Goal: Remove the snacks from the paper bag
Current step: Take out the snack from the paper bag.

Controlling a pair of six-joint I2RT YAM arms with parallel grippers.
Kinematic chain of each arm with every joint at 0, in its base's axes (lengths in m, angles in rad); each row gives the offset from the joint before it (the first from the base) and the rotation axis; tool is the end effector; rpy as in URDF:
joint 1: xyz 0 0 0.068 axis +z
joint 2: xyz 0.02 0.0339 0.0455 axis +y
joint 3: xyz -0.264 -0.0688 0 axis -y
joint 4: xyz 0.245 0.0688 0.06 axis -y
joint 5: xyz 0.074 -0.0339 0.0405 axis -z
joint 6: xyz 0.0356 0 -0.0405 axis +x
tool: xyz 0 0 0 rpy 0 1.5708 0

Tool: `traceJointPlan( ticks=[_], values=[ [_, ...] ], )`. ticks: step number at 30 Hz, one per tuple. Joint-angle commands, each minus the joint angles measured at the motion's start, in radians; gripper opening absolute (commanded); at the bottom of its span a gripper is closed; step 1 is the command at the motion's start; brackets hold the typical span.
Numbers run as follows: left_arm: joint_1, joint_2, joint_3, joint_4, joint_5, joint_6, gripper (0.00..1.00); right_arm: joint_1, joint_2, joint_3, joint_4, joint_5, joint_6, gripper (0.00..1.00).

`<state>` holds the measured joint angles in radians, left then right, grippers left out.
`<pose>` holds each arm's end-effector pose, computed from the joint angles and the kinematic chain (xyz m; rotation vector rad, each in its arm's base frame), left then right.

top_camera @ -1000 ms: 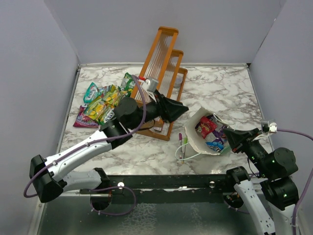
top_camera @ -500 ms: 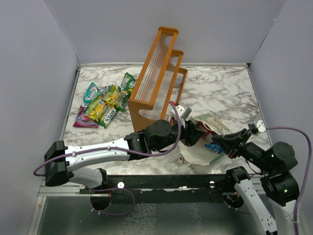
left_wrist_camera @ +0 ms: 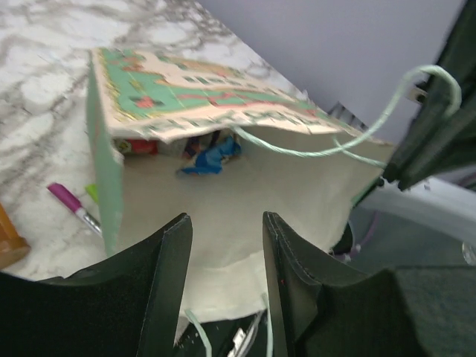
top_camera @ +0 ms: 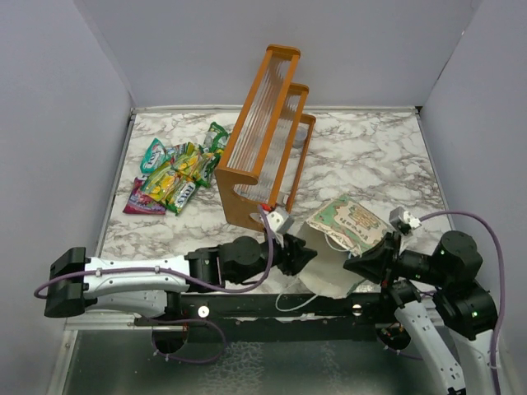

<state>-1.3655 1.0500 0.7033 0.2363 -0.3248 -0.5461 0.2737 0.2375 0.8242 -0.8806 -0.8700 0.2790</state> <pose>0.0614 -0.2390 0.3038 0.4736 1.7515 -1.1430 0.0187 0.0335 0.3331 -0.6225 1.8206 1.1815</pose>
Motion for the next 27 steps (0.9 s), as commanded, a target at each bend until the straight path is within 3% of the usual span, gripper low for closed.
traceJointPlan(
  ticks=[1, 4, 7, 12, 14, 20, 23, 27],
  values=[
    [-0.081, -0.030, -0.050, 0.091, -0.078, 0.008, 0.46, 0.002, 0.008, -0.138, 0.086, -0.237, 0.122, 0.02],
    [-0.100, -0.049, -0.093, 0.114, -0.095, 0.015, 0.46, 0.002, 0.044, -0.178, 0.054, -0.305, 0.108, 0.02],
    [-0.113, -0.058, -0.146, 0.148, -0.086, 0.022, 0.46, 0.002, 0.087, -0.163, -0.042, -0.275, 0.057, 0.02],
    [-0.179, -0.023, -0.226, 0.270, -0.128, 0.087, 0.46, 0.002, 0.130, -0.153, -0.050, -0.176, 0.061, 0.02],
    [-0.226, 0.010, -0.251, 0.362, -0.194, 0.150, 0.52, 0.002, 0.112, -0.100, -0.020, -0.085, 0.082, 0.02],
    [-0.330, 0.209, -0.309, 0.754, -0.331, 0.393, 0.52, 0.002, 0.036, -0.061, 0.104, 0.003, 0.141, 0.02],
    [-0.334, 0.341, -0.253, 0.850, -0.372, 0.480, 0.48, 0.002, 0.041, -0.086, 0.114, -0.037, 0.142, 0.02],
    [-0.333, 0.505, -0.201, 1.028, -0.453, 0.564, 0.33, 0.002, 0.036, -0.102, 0.123, -0.056, 0.143, 0.02]
  ],
)
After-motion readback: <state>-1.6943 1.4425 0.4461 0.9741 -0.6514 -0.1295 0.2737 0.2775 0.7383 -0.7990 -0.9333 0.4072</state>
